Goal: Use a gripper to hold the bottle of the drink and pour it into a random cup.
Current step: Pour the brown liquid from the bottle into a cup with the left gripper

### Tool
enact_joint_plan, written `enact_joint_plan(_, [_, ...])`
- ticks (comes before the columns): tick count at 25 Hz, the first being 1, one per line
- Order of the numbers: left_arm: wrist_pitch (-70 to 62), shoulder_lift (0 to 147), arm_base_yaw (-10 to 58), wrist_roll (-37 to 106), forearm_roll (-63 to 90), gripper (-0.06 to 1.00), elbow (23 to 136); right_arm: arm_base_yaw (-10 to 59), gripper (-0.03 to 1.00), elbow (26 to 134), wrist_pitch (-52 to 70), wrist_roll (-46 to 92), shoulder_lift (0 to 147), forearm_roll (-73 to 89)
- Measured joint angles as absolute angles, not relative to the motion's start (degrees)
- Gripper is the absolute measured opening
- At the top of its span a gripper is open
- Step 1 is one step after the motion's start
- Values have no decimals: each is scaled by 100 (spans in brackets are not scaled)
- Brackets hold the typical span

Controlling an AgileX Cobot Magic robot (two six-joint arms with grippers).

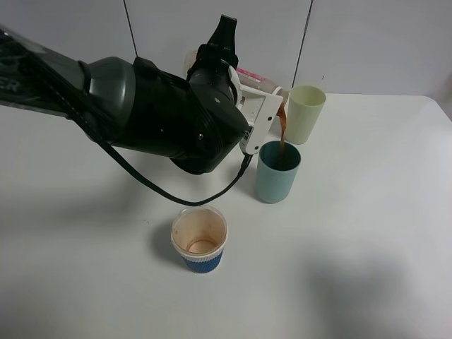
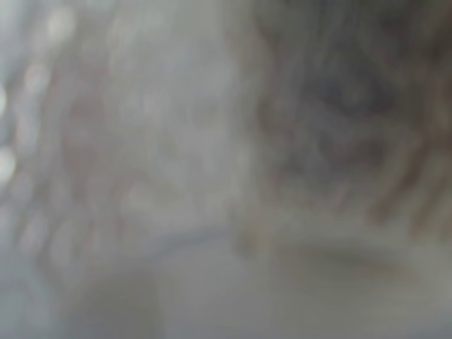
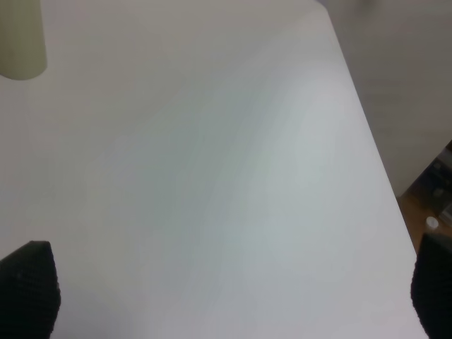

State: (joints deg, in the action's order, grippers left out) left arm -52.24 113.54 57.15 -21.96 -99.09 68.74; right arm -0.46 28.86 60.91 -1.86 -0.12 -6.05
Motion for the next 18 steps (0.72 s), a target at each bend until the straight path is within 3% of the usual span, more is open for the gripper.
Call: enact_joint_plan(18, [-5240,11354,5715,-1702,-9914,35,6874,-46,99,2886,6091,-186,-12,-605])
